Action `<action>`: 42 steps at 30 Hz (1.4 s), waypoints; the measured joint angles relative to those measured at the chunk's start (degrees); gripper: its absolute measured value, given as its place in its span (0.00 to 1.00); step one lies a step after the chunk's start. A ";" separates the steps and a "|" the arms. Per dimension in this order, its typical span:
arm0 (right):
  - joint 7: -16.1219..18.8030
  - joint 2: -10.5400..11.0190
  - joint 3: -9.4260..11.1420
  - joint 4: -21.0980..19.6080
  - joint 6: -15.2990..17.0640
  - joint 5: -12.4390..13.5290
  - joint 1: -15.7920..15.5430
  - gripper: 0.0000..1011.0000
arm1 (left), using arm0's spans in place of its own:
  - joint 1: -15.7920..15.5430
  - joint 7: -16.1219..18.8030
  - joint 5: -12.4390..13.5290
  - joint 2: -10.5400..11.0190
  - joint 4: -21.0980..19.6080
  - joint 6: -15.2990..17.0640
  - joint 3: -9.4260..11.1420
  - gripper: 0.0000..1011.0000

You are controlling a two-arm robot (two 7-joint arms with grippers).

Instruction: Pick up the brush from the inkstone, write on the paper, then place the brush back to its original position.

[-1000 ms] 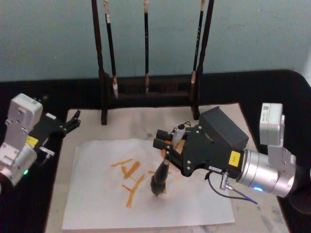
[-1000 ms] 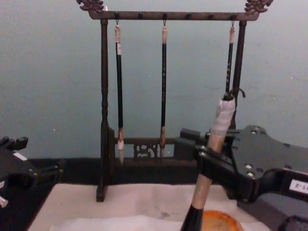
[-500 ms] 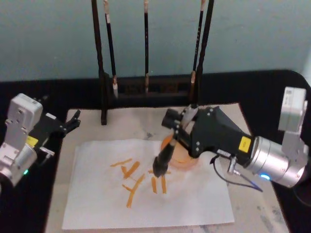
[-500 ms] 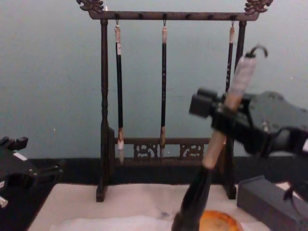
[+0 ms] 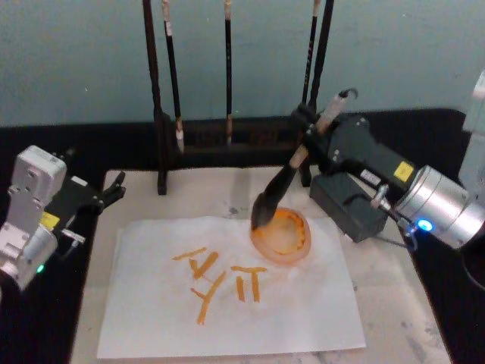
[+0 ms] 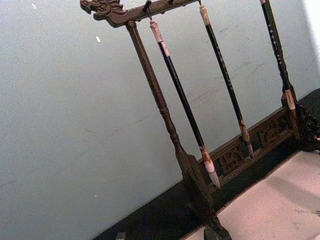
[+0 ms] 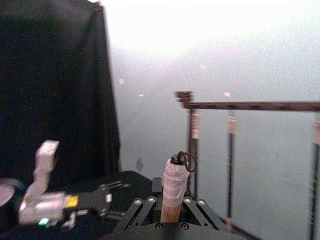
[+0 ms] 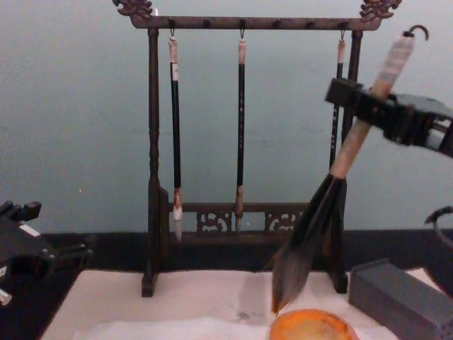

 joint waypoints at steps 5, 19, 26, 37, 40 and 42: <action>-1.39 -1.10 1.81 3.25 5.43 6.11 1.98 0.15 | 0.00 0.00 0.00 0.00 0.00 0.00 0.00 1.00; -7.56 -3.43 5.10 12.83 18.38 20.42 6.19 0.15 | 0.00 0.00 0.00 0.00 0.00 0.00 0.00 1.00; -15.09 -5.19 7.12 16.03 23.74 26.75 7.08 0.15 | 0.00 0.00 0.00 0.00 0.00 0.00 0.00 1.00; -22.20 -5.71 7.40 15.87 23.87 29.17 6.49 0.15 | 0.00 0.00 0.00 0.00 0.00 0.00 0.00 1.00; -23.53 -5.69 7.39 15.65 23.83 29.57 6.24 0.15 | 0.00 0.00 0.00 0.00 0.00 0.00 0.00 1.00; -25.00 -5.71 7.39 15.55 23.64 29.97 6.00 0.15 | 0.00 0.00 0.00 0.00 0.00 0.00 0.00 1.00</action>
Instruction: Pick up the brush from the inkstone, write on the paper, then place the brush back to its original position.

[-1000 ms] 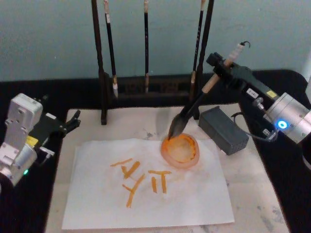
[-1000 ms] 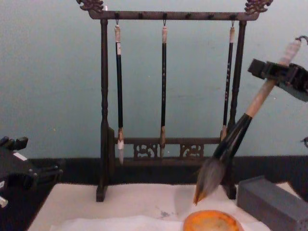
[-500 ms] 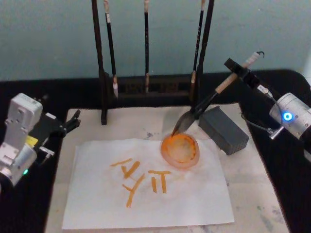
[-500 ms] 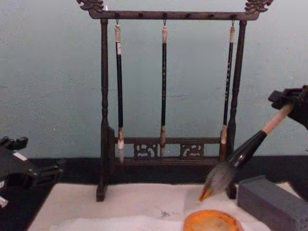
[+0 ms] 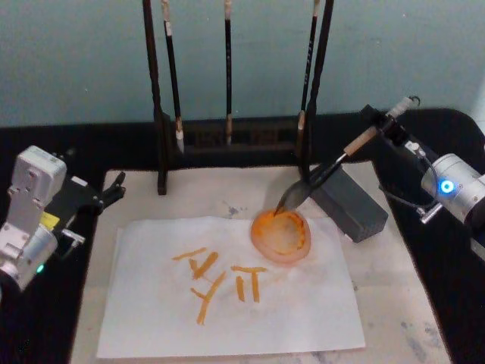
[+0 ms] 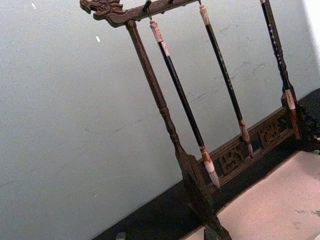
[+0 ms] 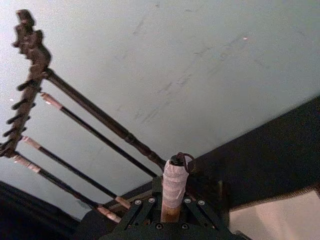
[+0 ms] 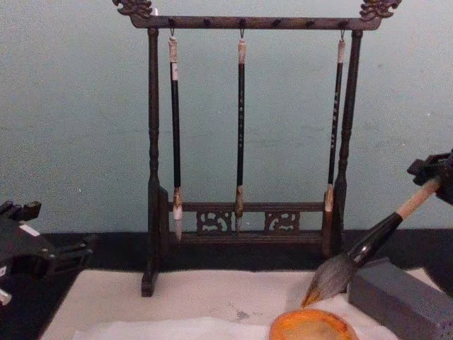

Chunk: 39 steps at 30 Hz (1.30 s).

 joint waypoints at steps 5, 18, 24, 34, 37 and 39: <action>-2.17 -0.27 -0.32 0.45 0.15 1.36 -0.05 0.15 | 0.00 0.00 0.00 0.00 0.00 0.00 0.00 1.00; -4.83 -0.23 -1.71 1.01 1.31 3.89 -0.11 0.15 | 0.00 0.00 0.00 0.00 0.00 0.00 0.00 1.00; -5.62 -0.14 -2.48 1.48 1.45 4.82 0.04 0.15 | 0.00 0.00 0.00 0.00 0.00 0.00 0.00 1.00; -6.79 -0.14 -3.41 2.79 1.24 6.40 0.75 0.15 | 0.00 0.00 0.00 0.00 0.00 0.00 0.00 1.00; -7.05 -0.03 -3.66 2.93 1.21 6.92 0.87 0.15 | 0.00 0.00 0.00 0.00 0.00 0.00 0.00 1.00; -7.28 0.02 -3.85 3.02 1.07 7.25 0.90 0.15 | 0.00 0.00 0.00 0.00 0.00 0.00 0.00 1.00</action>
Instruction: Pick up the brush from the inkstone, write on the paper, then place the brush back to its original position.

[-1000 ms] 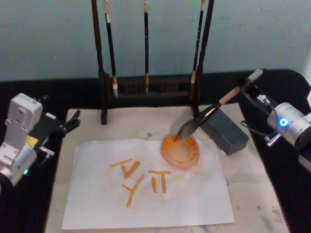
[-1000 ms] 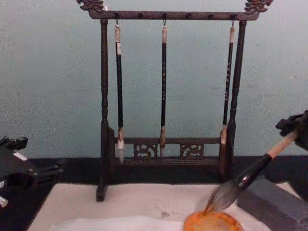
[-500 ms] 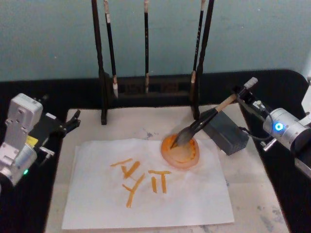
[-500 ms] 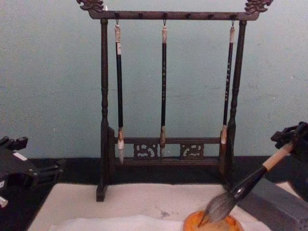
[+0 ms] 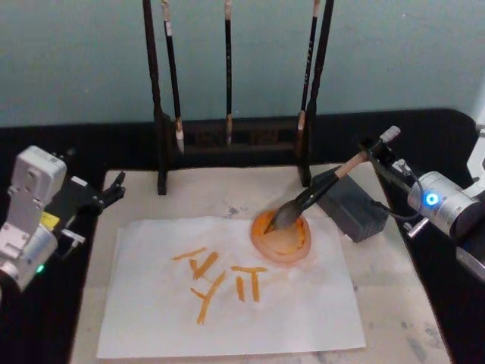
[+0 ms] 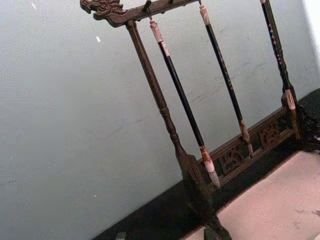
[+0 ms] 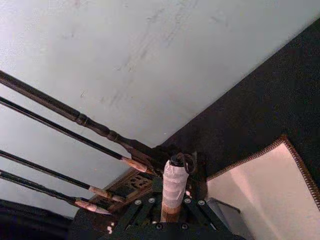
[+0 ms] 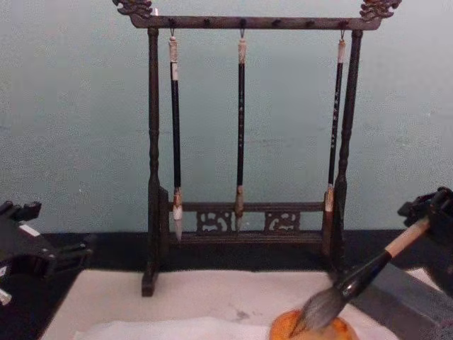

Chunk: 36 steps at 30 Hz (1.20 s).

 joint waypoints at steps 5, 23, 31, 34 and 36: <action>-0.57 0.14 -0.34 0.24 -0.52 0.89 0.01 0.15 | 0.01 0.00 0.00 0.00 0.00 0.00 0.00 1.00; -2.02 0.70 -1.91 1.28 -1.59 3.84 0.54 0.15 | 0.00 0.00 0.00 0.00 0.00 0.00 0.00 1.00; -2.57 0.79 -2.70 1.98 -2.12 4.99 0.91 0.15 | 0.00 0.00 0.00 0.00 0.00 0.00 0.00 1.00; -2.80 0.87 -3.02 2.14 -2.32 5.44 1.00 0.15 | 0.00 0.00 0.00 0.00 0.00 0.00 0.00 1.00; -2.90 0.93 -3.19 2.22 -2.42 5.65 1.07 0.15 | 0.00 0.00 0.00 0.00 0.00 0.00 0.00 1.00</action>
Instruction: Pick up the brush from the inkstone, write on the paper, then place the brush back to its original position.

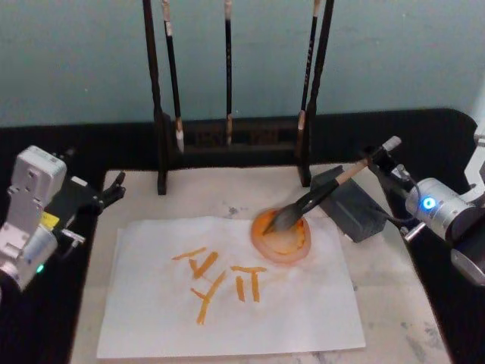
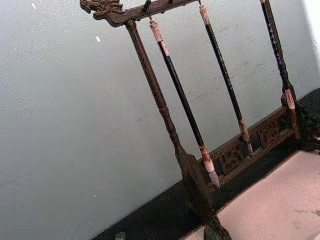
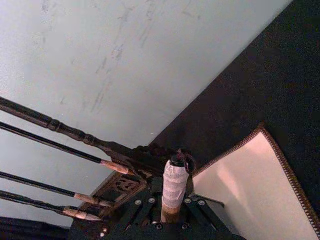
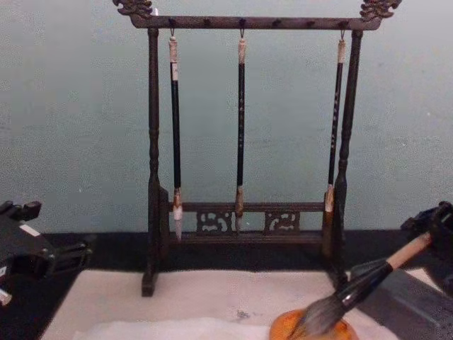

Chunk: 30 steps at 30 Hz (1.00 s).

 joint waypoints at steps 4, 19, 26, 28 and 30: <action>-0.28 0.16 -0.39 0.26 -0.23 0.45 0.21 0.15 | 0.00 0.00 0.00 0.00 0.00 0.00 0.00 1.00; -0.40 0.25 -0.53 0.32 -0.38 0.60 0.28 0.15 | 0.00 0.00 0.00 0.00 0.00 0.00 0.00 1.00; -0.37 0.22 -0.49 0.31 -0.34 0.57 0.24 0.36 | 0.00 0.00 0.00 0.00 0.00 0.00 0.00 1.00; -0.36 0.21 -0.48 0.31 -0.33 0.57 0.23 0.39 | 0.00 0.00 0.00 0.00 0.00 0.00 0.00 1.00; -0.36 0.20 -0.47 0.30 -0.32 0.55 0.22 0.47 | 0.00 0.00 0.00 0.00 0.00 0.00 0.00 1.00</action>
